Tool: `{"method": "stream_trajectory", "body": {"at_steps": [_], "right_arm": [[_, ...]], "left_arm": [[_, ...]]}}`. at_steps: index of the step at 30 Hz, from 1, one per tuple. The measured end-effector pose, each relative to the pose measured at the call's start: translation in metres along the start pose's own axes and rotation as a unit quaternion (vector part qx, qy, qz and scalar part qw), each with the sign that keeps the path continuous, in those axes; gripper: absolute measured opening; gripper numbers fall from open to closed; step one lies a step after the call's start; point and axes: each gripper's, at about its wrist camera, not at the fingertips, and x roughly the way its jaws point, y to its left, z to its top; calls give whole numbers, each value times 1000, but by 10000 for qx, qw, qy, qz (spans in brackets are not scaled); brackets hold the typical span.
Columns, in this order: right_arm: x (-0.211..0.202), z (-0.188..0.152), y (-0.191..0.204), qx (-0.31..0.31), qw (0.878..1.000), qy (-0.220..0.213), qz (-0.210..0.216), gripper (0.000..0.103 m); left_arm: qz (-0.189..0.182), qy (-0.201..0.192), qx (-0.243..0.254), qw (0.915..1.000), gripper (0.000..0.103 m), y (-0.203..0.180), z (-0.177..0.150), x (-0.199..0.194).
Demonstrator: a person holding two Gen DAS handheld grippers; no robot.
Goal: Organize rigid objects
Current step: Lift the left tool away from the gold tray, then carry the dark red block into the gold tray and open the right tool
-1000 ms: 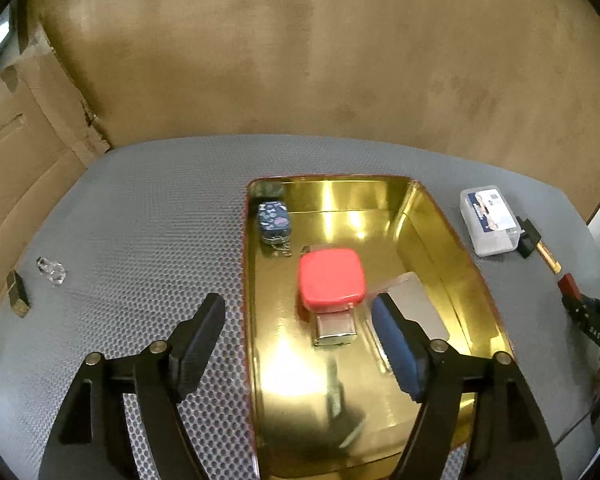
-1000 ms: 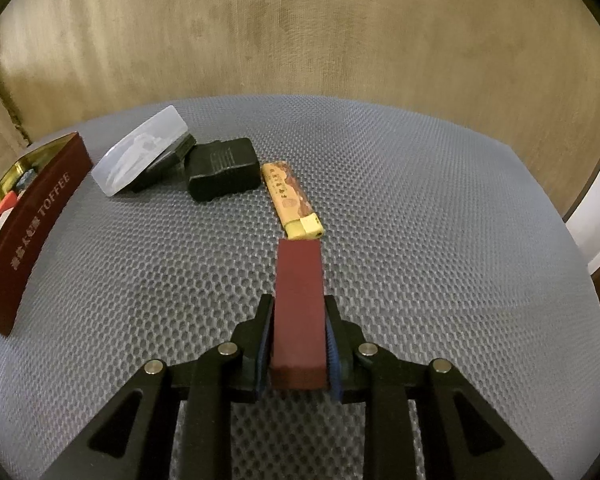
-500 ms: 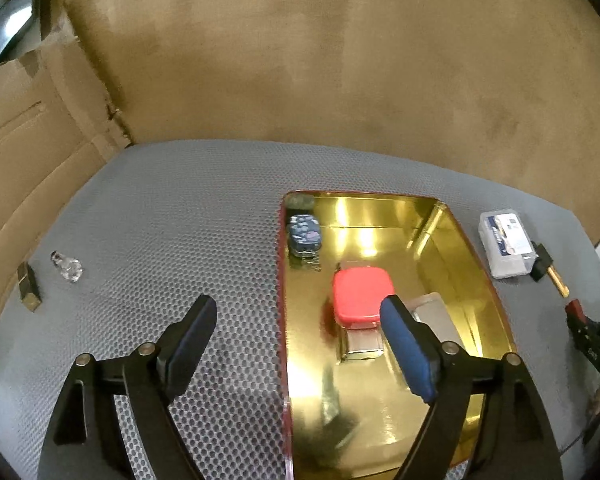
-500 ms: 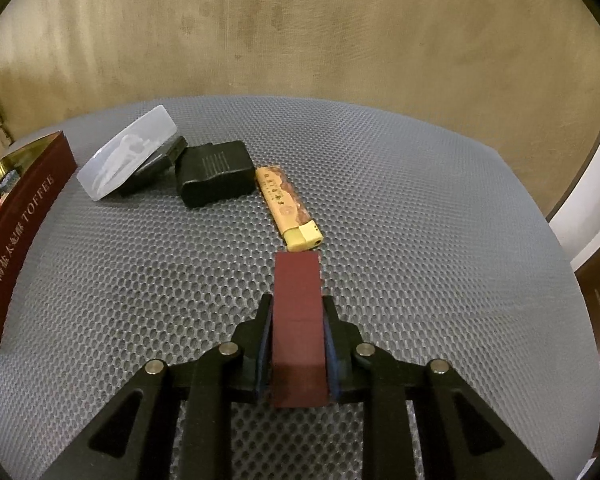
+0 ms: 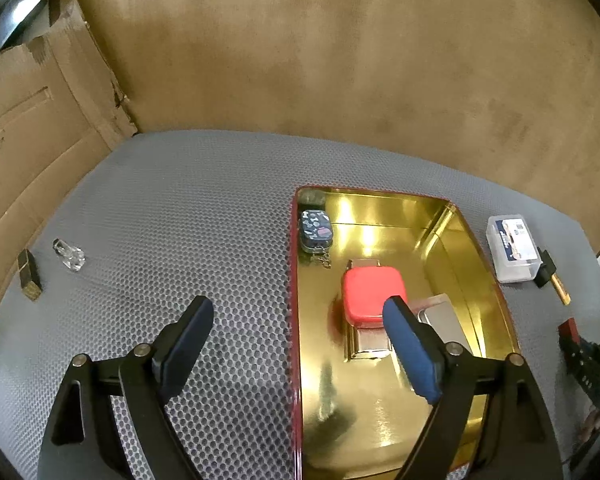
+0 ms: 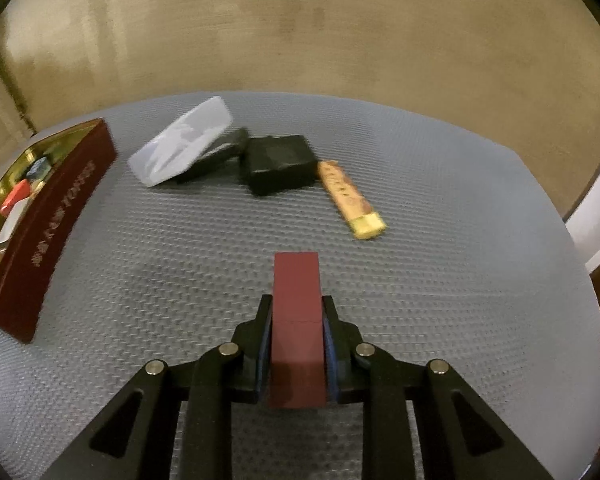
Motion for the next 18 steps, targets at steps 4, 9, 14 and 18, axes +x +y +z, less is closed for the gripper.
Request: {"method": "stream_trajectory", "body": {"at_steps": [4, 9, 14, 18], "right_arm": [[-4, 1, 18, -139, 9998, -4, 157, 22], [-9, 8, 45, -446, 9983, -23, 382, 22], [-22, 19, 76, -706, 9958, -126, 578, 22], [-35, 35, 95, -871, 9932, -323, 706, 22]], "left_arm": [[9, -5, -69, 10000, 84, 3, 1, 0], [-7, 25, -183, 9998, 84, 8, 2, 0], [95, -4, -269, 9996, 84, 14, 4, -1], [124, 11, -401, 9991, 84, 21, 6, -2]]}}
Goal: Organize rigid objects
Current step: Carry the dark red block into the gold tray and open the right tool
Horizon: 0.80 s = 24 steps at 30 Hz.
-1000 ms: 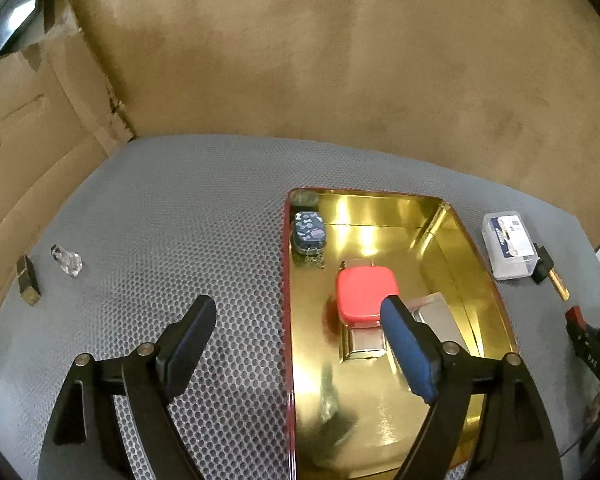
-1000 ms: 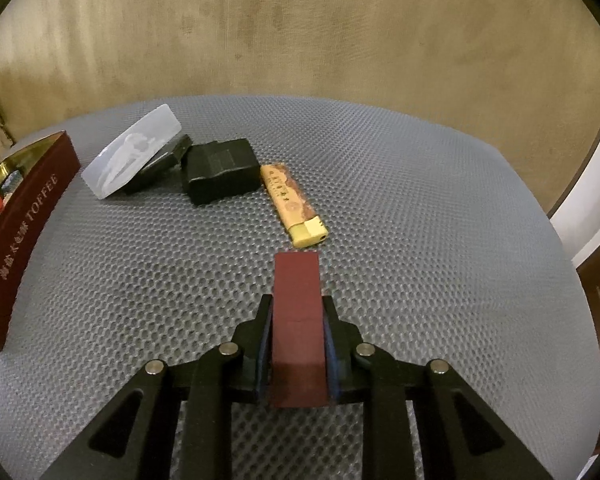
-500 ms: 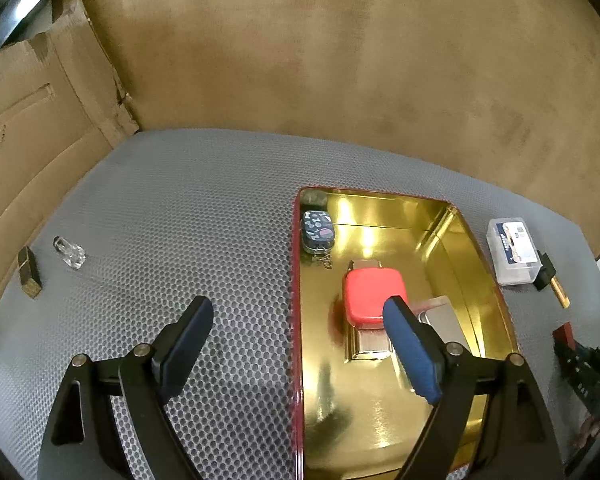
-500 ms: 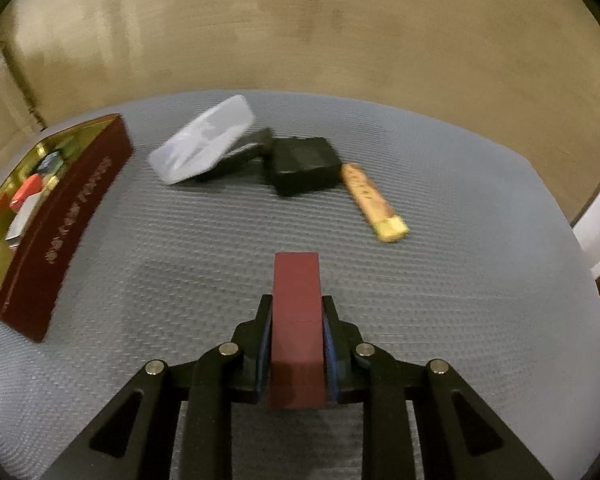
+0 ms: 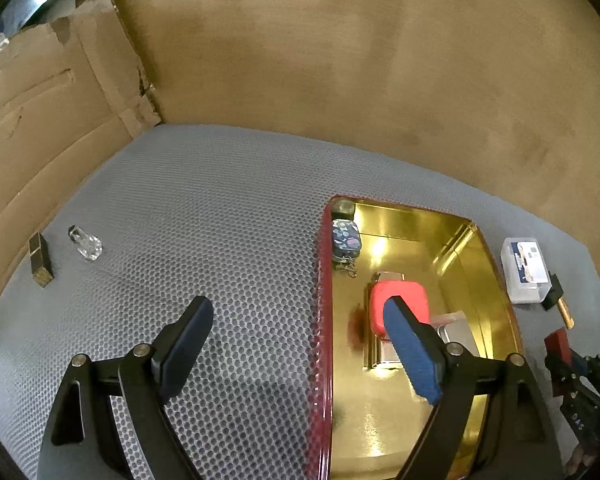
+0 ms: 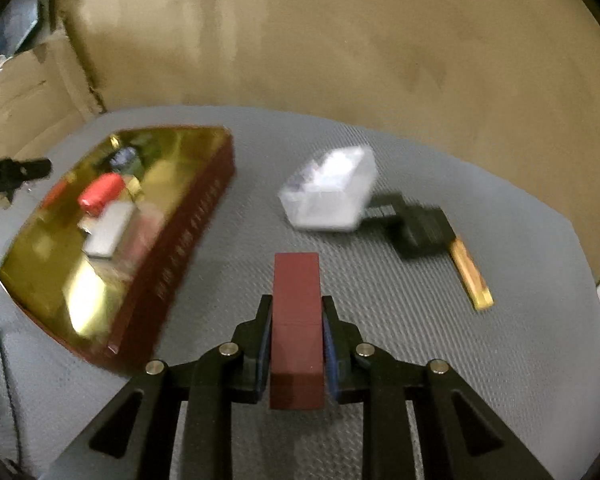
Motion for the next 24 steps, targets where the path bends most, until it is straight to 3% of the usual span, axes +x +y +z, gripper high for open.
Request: {"method": "stream_trajectory", "body": {"at_steps": [11, 24], "right_arm": [[-9, 49, 62, -540, 9966, -366, 509, 22], [6, 58, 132, -947, 9863, -18, 1351, 22]], "left_arm": [[117, -159, -328, 9993, 85, 17, 7, -6], [118, -160, -604, 9980, 85, 31, 11, -6]]}}
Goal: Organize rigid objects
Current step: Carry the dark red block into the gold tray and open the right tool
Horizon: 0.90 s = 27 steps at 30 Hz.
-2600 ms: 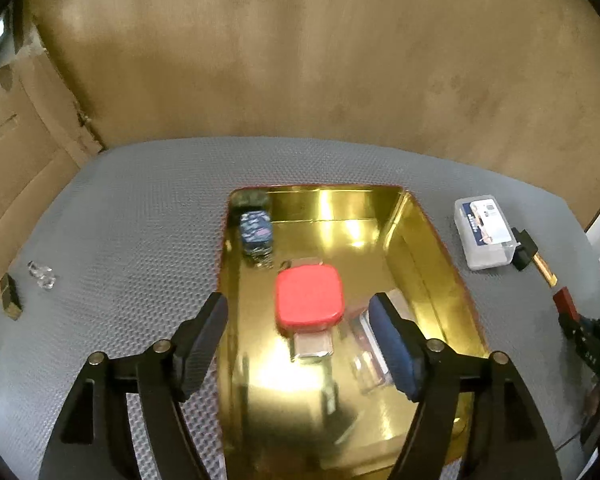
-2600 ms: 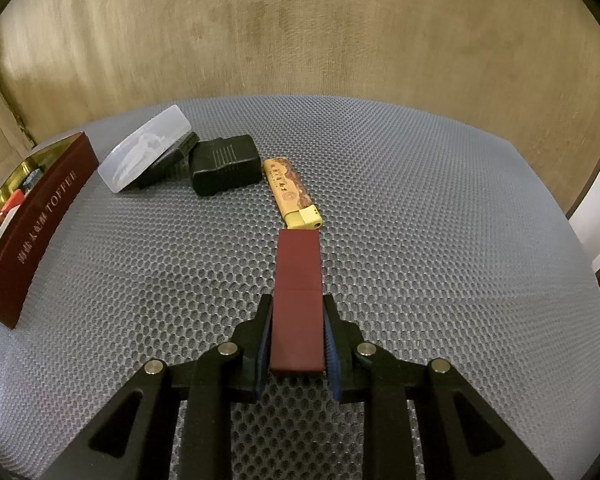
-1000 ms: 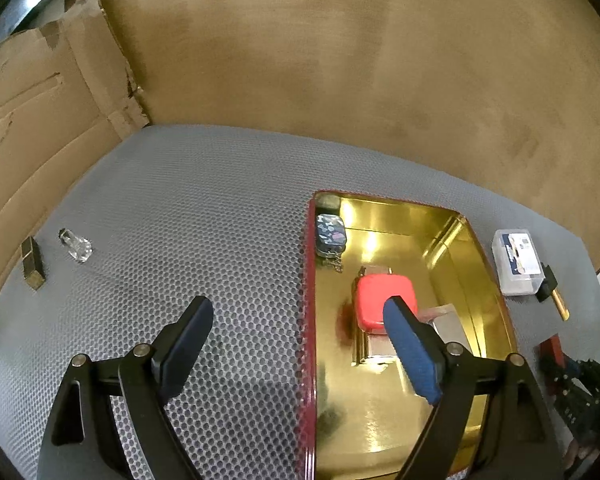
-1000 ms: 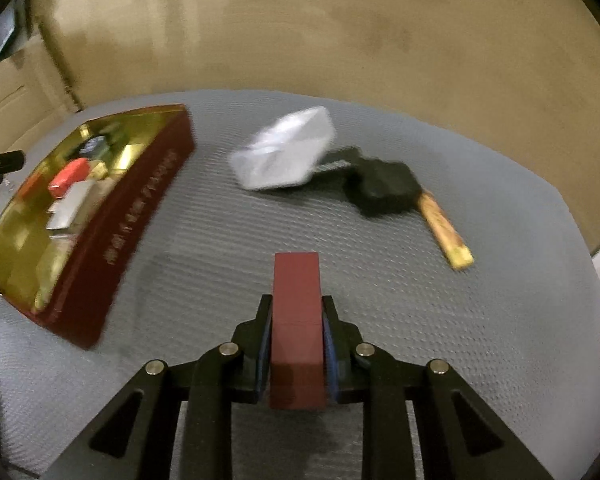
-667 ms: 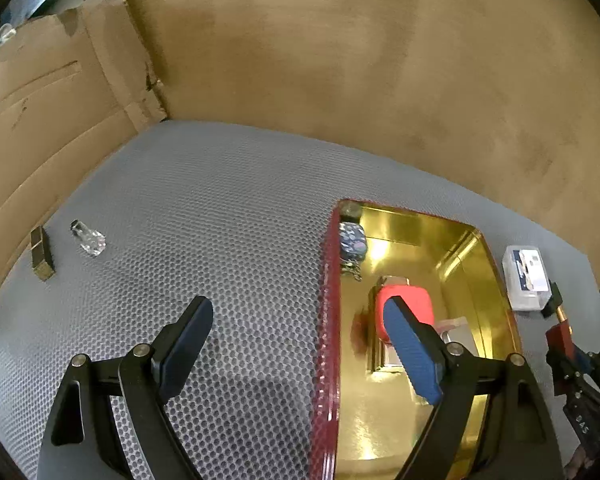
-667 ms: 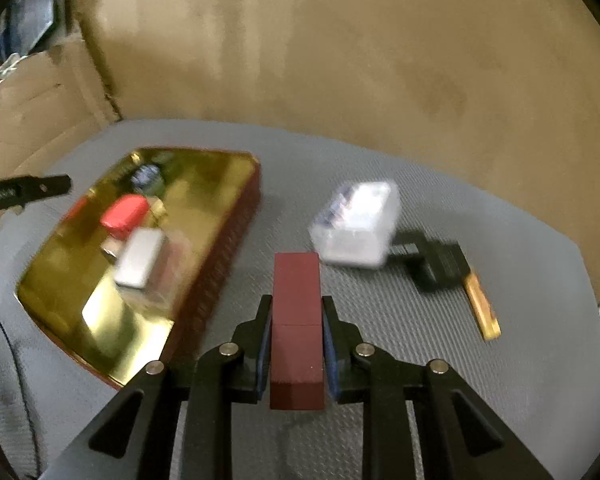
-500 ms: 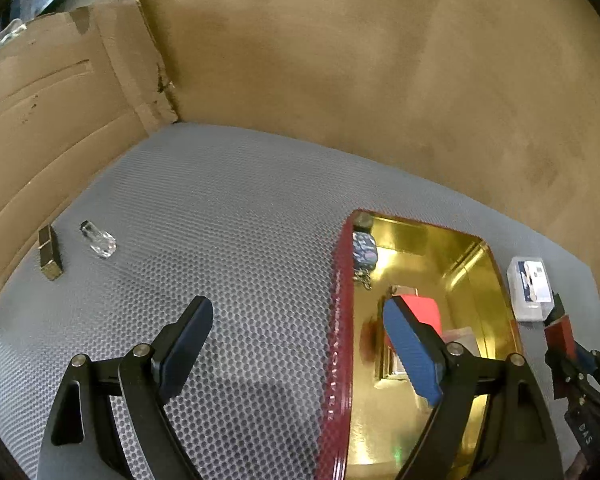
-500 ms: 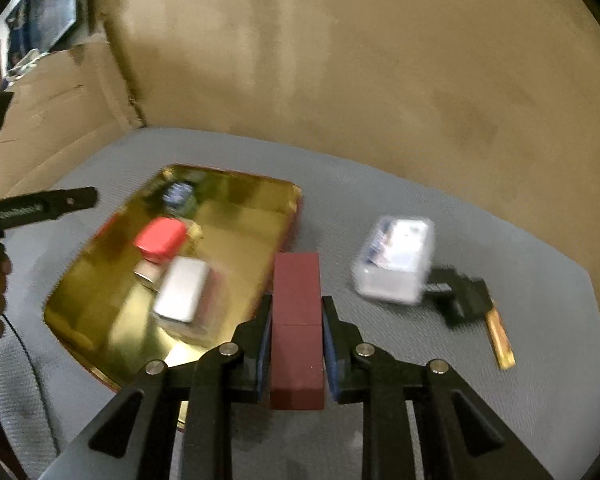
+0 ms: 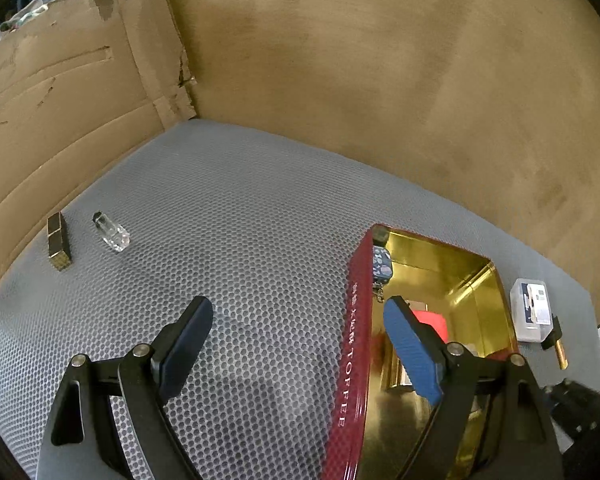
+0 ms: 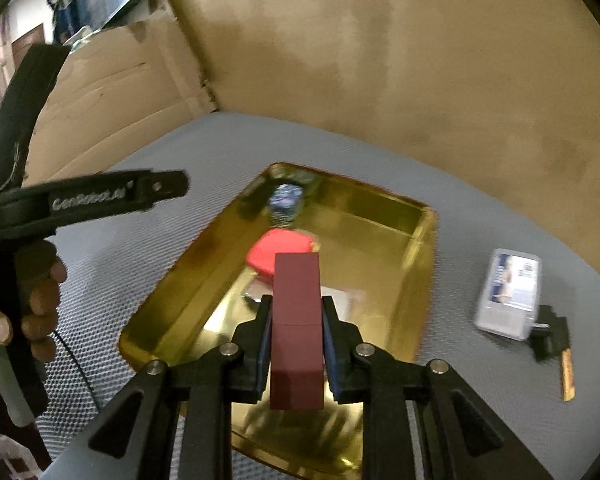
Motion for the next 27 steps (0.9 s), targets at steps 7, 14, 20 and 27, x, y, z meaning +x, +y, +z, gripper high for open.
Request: {"method": "stream_trajectory", "body": {"at_steps": [7, 14, 20, 27], "right_arm": [[26, 2, 18, -78, 9992, 314, 229, 22], [42, 3, 24, -198, 9979, 571, 233, 24], [36, 3, 19, -26, 9987, 448, 251, 28], [0, -4, -13, 382, 9987, 27, 342, 40]], "left_arm": [[-2, 34, 35, 10000, 85, 0, 0, 2], [-3, 55, 36, 10000, 85, 0, -1, 3], [-1, 56, 60, 10000, 85, 0, -1, 3], [31, 76, 81, 9999, 85, -2, -2, 4]]}}
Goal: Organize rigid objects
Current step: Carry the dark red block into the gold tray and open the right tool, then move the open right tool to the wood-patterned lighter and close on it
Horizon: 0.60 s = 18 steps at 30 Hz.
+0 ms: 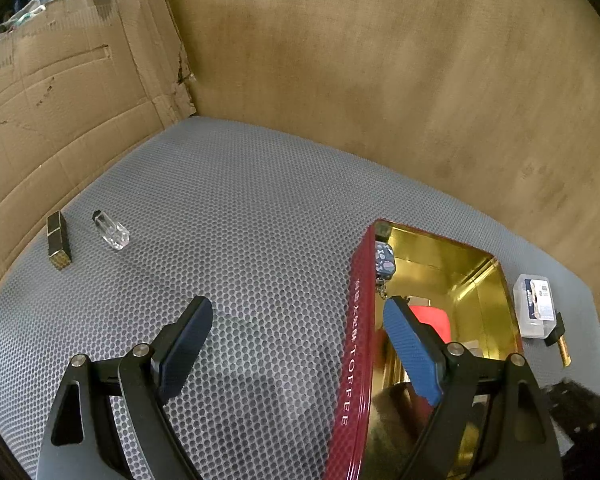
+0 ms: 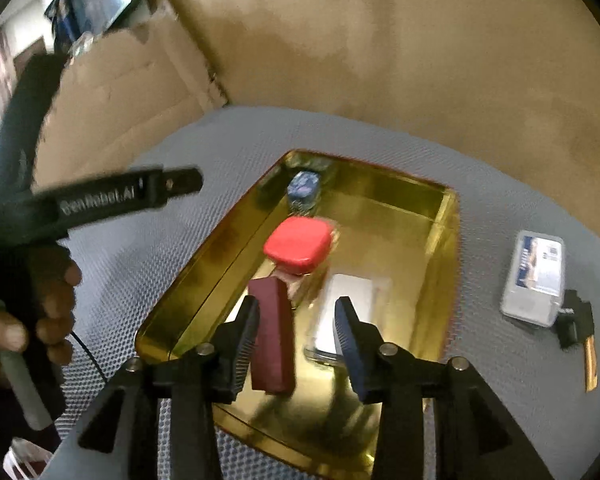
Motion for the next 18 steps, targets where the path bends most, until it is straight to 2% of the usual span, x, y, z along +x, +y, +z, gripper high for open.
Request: {"method": "stream_trajectory", "body": {"at_steps": [3, 7, 11, 14, 18], "right_arm": [[-16, -3, -20, 173, 9995, -217, -152, 40], [-30, -11, -58, 395, 9968, -403, -571, 40], [-41, -30, -112, 798, 9894, -351, -1163, 40], [-49, -47, -159, 1094, 9793, -305, -1677, 40], [-58, -70, -205, 1289, 9682, -225, -2132, 40]], "left_arm": [[34, -8, 73, 10000, 85, -3, -2, 0], [55, -24, 127, 9999, 85, -6, -3, -1], [96, -36, 196, 9998, 85, -9, -5, 0], [129, -32, 248, 9996, 85, -12, -7, 1], [174, -63, 379, 9991, 85, -15, -10, 2]]}}
